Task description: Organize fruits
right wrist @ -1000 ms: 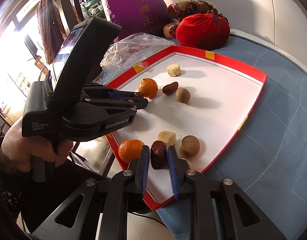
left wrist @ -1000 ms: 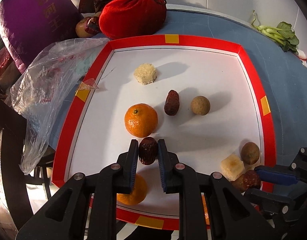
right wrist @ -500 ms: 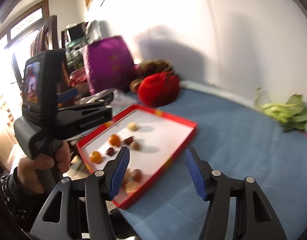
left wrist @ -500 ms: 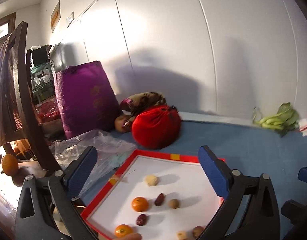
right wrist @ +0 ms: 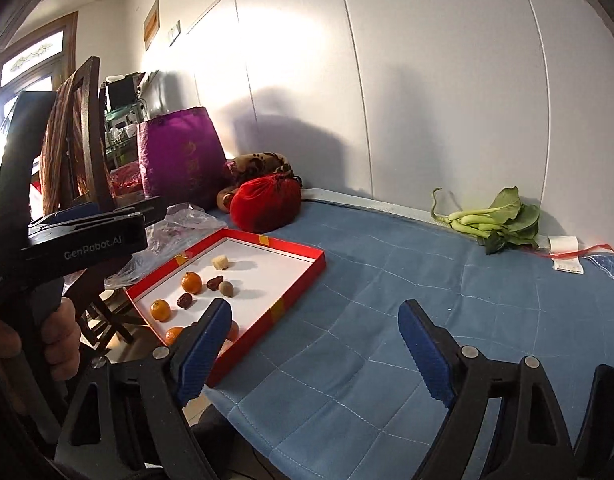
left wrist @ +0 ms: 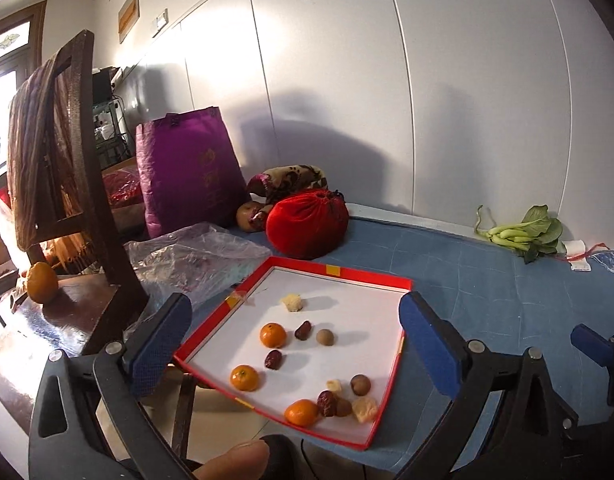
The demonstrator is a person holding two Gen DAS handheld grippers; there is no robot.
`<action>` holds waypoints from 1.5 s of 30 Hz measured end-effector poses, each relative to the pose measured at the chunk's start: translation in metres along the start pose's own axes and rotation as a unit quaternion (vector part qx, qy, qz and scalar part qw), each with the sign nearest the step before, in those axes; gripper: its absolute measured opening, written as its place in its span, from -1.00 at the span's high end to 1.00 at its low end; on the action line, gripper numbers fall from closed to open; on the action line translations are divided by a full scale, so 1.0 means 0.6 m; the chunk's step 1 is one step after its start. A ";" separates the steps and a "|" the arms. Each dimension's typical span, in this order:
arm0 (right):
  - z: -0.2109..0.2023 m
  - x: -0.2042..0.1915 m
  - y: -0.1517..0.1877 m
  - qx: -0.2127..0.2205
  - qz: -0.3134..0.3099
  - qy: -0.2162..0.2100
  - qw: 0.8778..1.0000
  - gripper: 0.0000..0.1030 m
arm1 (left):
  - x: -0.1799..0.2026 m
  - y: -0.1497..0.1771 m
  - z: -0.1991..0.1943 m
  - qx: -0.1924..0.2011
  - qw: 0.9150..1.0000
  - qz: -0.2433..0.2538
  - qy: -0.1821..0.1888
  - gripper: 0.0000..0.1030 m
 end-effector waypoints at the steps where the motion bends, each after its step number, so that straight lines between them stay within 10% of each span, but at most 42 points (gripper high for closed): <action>1: 0.005 -0.010 -0.002 0.001 -0.006 -0.006 1.000 -0.68 | -0.010 0.000 -0.008 -0.001 1.000 0.000 -0.009 -1.00; 22: -0.050 -0.095 -0.008 0.039 -0.052 -0.063 0.996 -0.70 | -0.118 0.015 -0.131 0.002 0.994 -0.035 -0.104 -1.00; 45: -0.082 -0.161 0.009 0.059 -0.099 -0.093 0.989 -0.72 | -0.141 0.030 -0.182 -0.005 0.994 -0.049 -0.098 -1.00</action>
Point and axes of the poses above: each gripper's, at about its wrist camera, not at the fingertips, and z roughly the way its jaws point, x to its right, y to its underside, the point moved 2 cm from there along z, roughly the way its jaws point, and after that the axes turned 3 degrees about x, right-handed, at the moved point
